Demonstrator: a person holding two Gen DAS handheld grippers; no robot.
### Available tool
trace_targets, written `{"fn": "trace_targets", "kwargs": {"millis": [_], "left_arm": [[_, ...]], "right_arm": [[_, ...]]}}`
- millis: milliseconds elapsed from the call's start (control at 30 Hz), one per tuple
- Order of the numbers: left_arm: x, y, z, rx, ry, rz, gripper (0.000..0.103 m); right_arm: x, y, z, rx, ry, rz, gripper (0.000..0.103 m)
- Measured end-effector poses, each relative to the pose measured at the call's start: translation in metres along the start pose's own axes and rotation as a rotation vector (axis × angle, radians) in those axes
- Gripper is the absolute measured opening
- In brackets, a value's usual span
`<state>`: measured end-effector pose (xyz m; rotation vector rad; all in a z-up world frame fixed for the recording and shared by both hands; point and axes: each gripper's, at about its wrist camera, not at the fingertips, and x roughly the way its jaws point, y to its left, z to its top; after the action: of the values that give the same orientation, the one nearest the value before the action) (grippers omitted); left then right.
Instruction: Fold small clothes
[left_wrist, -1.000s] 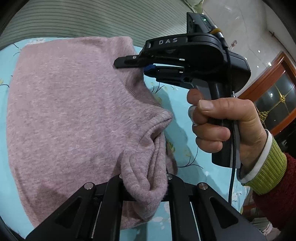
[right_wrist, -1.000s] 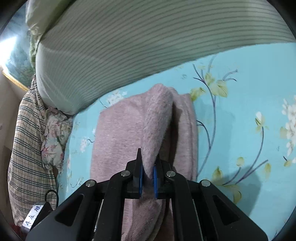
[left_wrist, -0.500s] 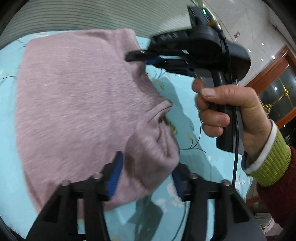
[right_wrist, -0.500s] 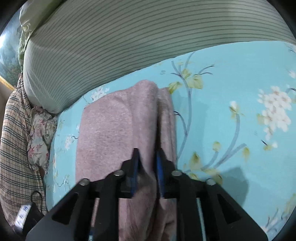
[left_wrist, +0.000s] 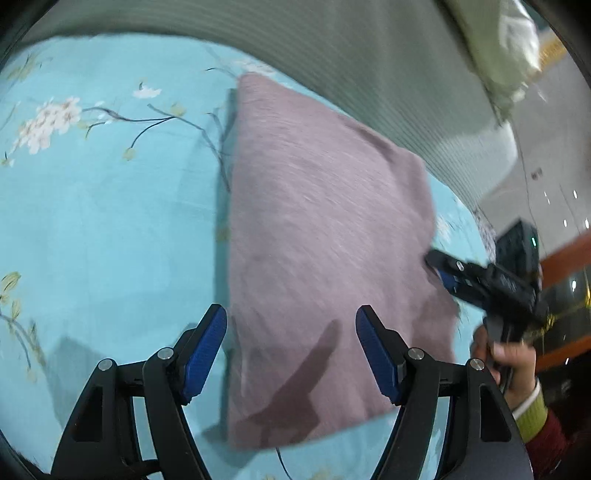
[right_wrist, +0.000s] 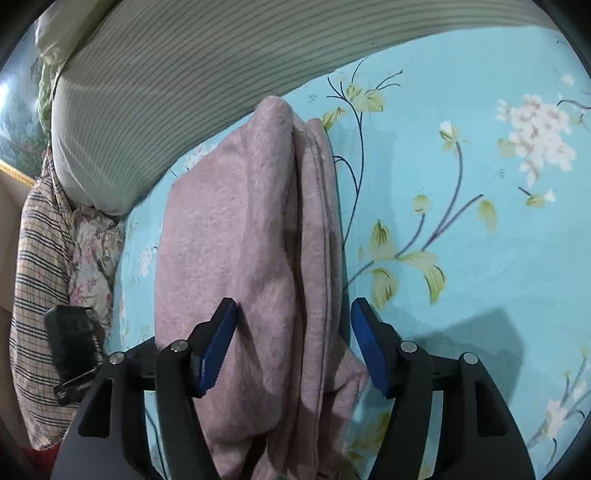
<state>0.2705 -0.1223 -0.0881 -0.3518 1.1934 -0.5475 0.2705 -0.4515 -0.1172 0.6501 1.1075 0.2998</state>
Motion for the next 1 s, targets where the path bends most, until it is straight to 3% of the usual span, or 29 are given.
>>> {"fn": "trace_targets", "kwargs": {"millis": [167,233,300,367,400,567,633,800,1000], "left_arm": [[0.02,0.012,0.026,-0.047,0.024,-0.024,0.073],[0.034,0.01,0.037,-0.059,0.035,-0.033,0.078],[0.035,0.014,0.034,-0.072,0.046,-0.036,0.079],[0.043,0.021,0.035,-0.092,0.054,-0.044,0.079],[0.046,0.022,0.036,-0.093,0.047,-0.05,0.078],[0.045,0.014,0.034,-0.042,0.03,-0.055,0.043],[0.031,0.013,0.031,-0.037,0.01,-0.085,0.035],[-0.017,0.009,0.012,0.027,-0.046,-0.069,0.033],[-0.082,0.051,-0.015,-0.041,-0.11,-0.025,0.033]], "right_arm": [[0.013,-0.008,0.011,0.01,0.014,0.046,0.065],[0.019,-0.012,0.013,0.019,0.024,0.072,0.065],[0.024,-0.017,0.015,0.029,0.034,0.099,0.065],[0.029,-0.016,0.015,0.025,0.046,0.114,0.058],[0.032,-0.016,0.014,0.026,0.06,0.11,0.046],[0.023,0.001,0.011,0.005,0.037,0.11,0.034],[0.017,0.015,0.007,-0.013,0.031,0.139,0.033],[0.02,0.062,-0.012,-0.08,0.07,0.201,0.033],[0.057,0.12,-0.038,-0.137,0.154,0.277,0.033]]}}
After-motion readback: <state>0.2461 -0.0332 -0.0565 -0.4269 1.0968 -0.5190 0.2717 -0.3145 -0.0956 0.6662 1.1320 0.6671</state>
